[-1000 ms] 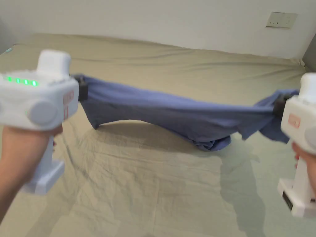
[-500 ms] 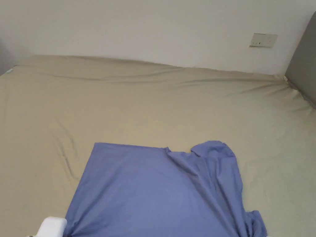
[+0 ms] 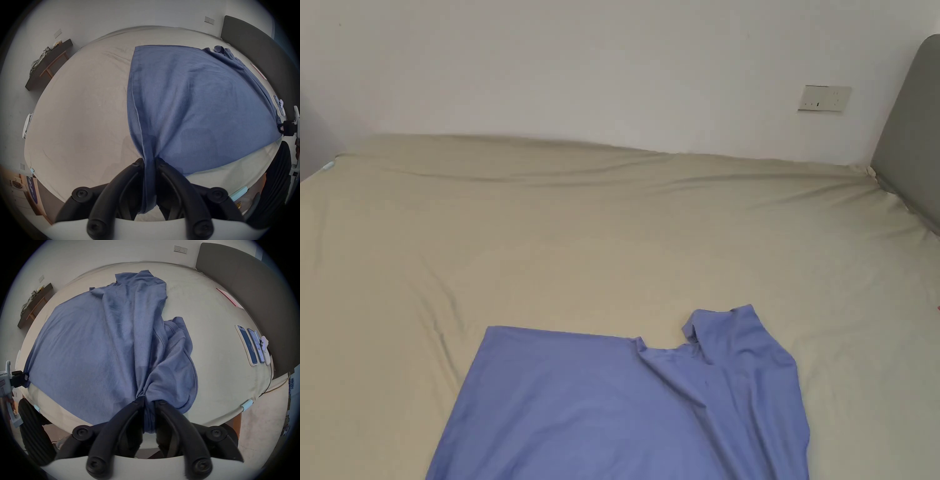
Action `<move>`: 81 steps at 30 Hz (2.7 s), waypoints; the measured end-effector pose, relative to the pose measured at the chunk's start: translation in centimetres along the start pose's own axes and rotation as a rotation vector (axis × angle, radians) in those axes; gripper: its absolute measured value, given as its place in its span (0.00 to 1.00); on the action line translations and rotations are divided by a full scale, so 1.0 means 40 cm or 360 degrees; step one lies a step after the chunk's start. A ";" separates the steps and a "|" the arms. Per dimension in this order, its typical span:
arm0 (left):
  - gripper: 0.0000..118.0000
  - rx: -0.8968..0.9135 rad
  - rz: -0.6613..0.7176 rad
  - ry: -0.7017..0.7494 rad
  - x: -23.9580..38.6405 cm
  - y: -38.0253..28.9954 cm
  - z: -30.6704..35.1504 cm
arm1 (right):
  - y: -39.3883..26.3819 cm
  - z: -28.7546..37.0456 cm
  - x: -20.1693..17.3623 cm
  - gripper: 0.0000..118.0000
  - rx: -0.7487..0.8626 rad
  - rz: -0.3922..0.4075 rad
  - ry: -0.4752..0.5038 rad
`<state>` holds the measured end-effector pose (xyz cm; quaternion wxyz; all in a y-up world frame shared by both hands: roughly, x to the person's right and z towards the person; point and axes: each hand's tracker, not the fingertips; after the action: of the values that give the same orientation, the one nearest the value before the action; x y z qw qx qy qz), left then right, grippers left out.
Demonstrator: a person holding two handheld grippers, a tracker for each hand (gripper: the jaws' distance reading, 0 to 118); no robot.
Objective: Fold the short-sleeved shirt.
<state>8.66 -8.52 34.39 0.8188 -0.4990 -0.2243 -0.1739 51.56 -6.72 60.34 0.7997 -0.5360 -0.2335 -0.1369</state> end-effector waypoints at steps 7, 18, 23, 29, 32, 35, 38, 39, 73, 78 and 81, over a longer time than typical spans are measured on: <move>0.97 0.0362 0.0142 -0.0079 -0.016 0.121 0.119 | 0.149 0.174 0.027 0.93 0.0489 0.0003 0.0012; 0.93 0.1554 0.0104 0.0091 0.103 0.387 0.541 | 0.369 0.587 -0.157 0.91 0.1588 0.0326 -0.0142; 0.37 0.1750 0.0055 0.0224 0.175 0.421 0.608 | 0.375 0.626 -0.256 0.50 0.1758 0.0490 -0.0180; 0.00 0.1781 -0.0032 0.0223 0.234 0.440 0.595 | 0.389 0.587 -0.323 0.02 0.1784 0.0538 -0.0195; 0.00 0.1758 -0.0043 0.0221 0.246 0.460 0.569 | 0.407 0.561 -0.324 0.02 0.1762 0.0495 -0.0152; 0.00 0.1758 -0.0099 0.0219 0.253 0.484 0.545 | 0.424 0.533 -0.321 0.02 0.1730 0.0447 -0.0144; 0.00 0.1681 -0.0114 0.0170 0.249 0.506 0.488 | 0.448 0.491 -0.302 0.02 0.1666 0.0416 -0.0127; 0.00 0.1629 -0.0131 0.0183 0.254 0.514 0.460 | 0.456 0.473 -0.294 0.02 0.1639 0.0405 -0.0120; 0.00 0.0330 -0.0080 -0.0042 0.001 0.762 -0.404 | 0.563 0.015 -0.002 0.02 0.0883 0.0210 -0.0202; 0.00 0.0538 -0.0077 0.0055 0.001 0.729 -0.275 | 0.644 -0.040 0.022 0.26 0.0810 0.0231 -0.0115; 0.00 0.0624 -0.0040 0.0082 -0.014 0.698 -0.190 | 0.712 -0.139 0.052 0.94 0.0536 0.0287 -0.0025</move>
<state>23.86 -2.97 10.42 0.9035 -0.3224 -0.2392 -0.1498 67.95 -0.74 37.05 0.8853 -0.4143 -0.2103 -0.0195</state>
